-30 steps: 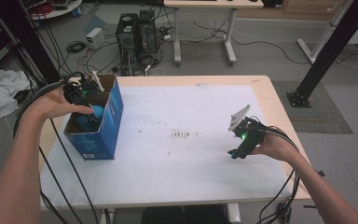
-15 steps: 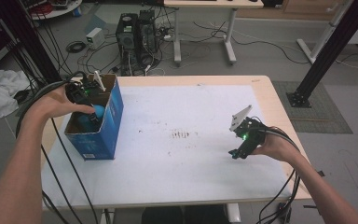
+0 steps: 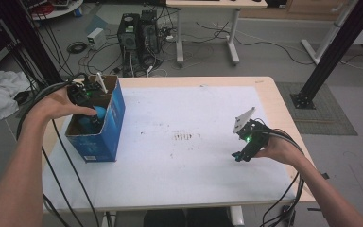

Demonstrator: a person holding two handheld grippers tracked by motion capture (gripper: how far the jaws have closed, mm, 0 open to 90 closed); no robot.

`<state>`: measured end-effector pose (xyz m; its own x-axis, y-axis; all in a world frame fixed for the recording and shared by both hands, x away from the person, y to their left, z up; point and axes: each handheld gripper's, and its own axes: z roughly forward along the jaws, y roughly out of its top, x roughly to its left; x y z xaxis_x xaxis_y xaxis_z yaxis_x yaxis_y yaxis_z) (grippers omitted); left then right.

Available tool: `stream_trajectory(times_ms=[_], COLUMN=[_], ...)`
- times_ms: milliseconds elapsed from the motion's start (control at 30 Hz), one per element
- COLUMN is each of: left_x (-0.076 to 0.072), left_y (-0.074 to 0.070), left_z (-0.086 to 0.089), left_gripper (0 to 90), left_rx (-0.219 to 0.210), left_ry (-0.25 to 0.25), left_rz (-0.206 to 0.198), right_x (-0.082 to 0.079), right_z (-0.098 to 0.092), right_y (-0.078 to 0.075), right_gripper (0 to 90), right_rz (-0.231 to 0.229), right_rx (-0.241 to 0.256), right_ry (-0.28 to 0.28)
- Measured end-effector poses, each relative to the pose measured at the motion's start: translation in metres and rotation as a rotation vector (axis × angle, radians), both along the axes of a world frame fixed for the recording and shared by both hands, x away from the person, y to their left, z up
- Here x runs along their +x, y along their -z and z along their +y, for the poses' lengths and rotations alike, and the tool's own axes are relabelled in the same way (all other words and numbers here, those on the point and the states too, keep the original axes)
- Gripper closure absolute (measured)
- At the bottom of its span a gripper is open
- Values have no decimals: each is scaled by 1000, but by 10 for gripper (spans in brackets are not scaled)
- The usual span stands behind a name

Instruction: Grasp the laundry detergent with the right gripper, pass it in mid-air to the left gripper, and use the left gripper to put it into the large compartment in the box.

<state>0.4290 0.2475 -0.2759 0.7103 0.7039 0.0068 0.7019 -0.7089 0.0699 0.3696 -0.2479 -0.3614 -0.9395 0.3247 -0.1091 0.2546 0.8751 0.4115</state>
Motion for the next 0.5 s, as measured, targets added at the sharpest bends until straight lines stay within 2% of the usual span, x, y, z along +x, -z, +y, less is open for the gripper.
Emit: stream_trajectory(times_ms=[500], left_x=[2], left_y=[0], left_z=[0], left_gripper=[342], left_rx=[2], left_ry=[-1], left_rz=[2], right_x=[-1], right_z=[-2], right_y=[0], right_gripper=[128], right_rz=[0], right_rx=[5], right_ry=[6])
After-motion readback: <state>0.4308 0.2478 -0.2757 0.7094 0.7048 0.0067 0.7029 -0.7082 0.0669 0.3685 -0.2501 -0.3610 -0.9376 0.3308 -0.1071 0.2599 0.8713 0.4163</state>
